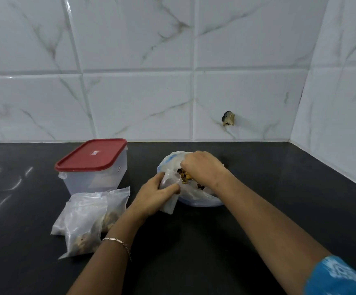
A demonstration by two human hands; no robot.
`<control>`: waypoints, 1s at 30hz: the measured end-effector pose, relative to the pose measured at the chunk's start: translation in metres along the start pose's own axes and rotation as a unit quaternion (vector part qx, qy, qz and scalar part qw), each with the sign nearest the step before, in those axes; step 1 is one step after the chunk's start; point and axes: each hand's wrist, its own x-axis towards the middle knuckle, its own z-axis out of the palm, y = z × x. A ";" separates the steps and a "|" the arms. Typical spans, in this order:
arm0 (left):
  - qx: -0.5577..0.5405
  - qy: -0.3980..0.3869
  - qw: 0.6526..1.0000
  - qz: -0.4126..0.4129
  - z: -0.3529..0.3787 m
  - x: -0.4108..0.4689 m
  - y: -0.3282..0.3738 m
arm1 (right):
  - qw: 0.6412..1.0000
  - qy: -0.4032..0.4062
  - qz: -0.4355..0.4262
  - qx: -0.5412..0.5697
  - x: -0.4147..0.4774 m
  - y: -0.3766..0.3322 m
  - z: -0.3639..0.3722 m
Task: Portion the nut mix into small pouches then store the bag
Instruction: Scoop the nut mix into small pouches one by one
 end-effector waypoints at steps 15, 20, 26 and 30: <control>0.029 -0.033 0.997 -0.060 -0.007 -0.007 0.000 | 0.992 0.043 0.039 0.111 -0.028 0.028 0.003; 0.052 -0.027 0.996 -0.067 -0.008 -0.007 0.000 | 0.998 0.037 0.004 0.045 -0.018 -0.003 0.001; 0.059 -0.051 0.995 -0.069 -0.010 -0.007 -0.002 | 0.996 0.052 0.014 0.074 -0.015 -0.001 0.014; 0.035 -0.056 0.995 -0.076 -0.010 -0.006 -0.002 | 0.992 0.043 0.002 0.118 -0.030 0.016 0.008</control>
